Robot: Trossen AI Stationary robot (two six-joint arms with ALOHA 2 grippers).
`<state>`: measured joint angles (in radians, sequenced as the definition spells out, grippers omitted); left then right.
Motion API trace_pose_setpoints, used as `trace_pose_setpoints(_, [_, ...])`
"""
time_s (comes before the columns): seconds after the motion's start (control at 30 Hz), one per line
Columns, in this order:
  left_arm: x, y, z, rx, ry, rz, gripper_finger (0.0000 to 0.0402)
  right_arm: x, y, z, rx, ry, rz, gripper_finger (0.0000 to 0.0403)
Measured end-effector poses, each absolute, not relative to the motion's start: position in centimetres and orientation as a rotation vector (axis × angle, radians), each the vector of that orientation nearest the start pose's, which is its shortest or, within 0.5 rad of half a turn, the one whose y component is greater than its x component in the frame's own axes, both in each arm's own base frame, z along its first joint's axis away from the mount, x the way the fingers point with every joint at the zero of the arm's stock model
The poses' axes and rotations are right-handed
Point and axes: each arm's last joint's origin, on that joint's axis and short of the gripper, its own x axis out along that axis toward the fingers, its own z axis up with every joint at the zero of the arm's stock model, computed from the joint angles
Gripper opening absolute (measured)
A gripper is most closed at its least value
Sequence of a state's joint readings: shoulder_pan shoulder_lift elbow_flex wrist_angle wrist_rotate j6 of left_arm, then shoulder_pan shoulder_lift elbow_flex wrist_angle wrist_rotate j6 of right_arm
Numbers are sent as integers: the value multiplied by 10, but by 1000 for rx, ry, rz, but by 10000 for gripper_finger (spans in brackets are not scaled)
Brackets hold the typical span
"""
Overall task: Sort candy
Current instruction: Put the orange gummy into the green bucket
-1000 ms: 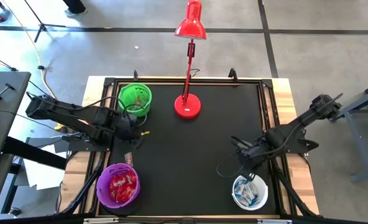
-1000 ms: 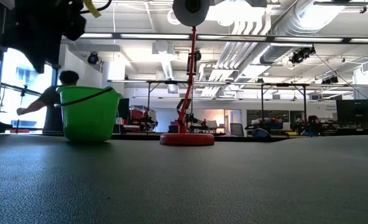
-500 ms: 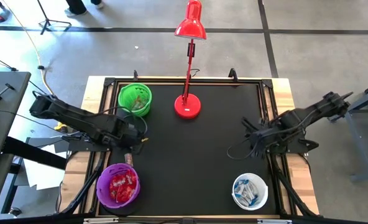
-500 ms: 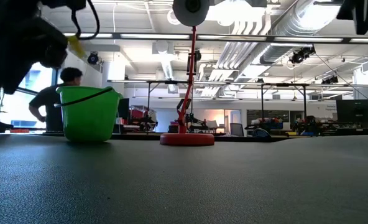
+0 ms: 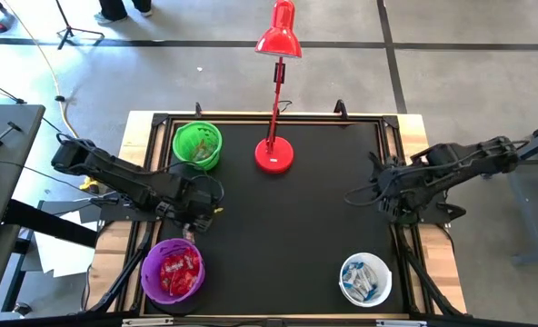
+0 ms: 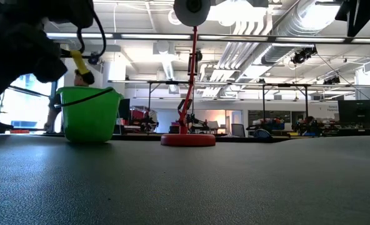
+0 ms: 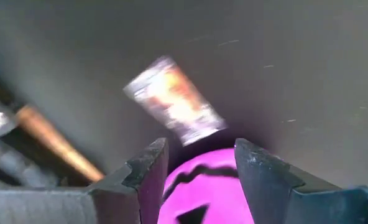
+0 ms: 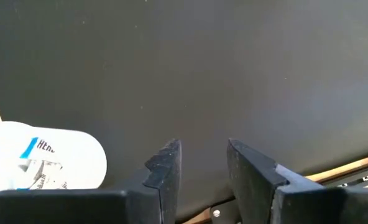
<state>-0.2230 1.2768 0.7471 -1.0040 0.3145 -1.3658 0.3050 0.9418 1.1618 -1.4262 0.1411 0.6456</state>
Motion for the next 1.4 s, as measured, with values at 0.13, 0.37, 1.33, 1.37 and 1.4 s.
trace_pose_setpoints(0.13, [195,-53,179,-1064,1568,614,175,114,29,342,325,1132,-244,122])
trace_pose_setpoints(0.37, [202,-54,153,-974,1687,696,175,112,27,343,333,1123,-249,122])
trace_pose_setpoints(1.33, [227,-40,127,-970,1720,769,43,120,26,347,418,976,-400,122])
trace_pose_setpoints(1.37, [228,-39,128,-968,1711,774,31,120,25,347,413,969,-410,122])
trace_pose_setpoints(1.4, [230,-38,128,-965,1699,780,20,120,25,347,409,966,-415,122])
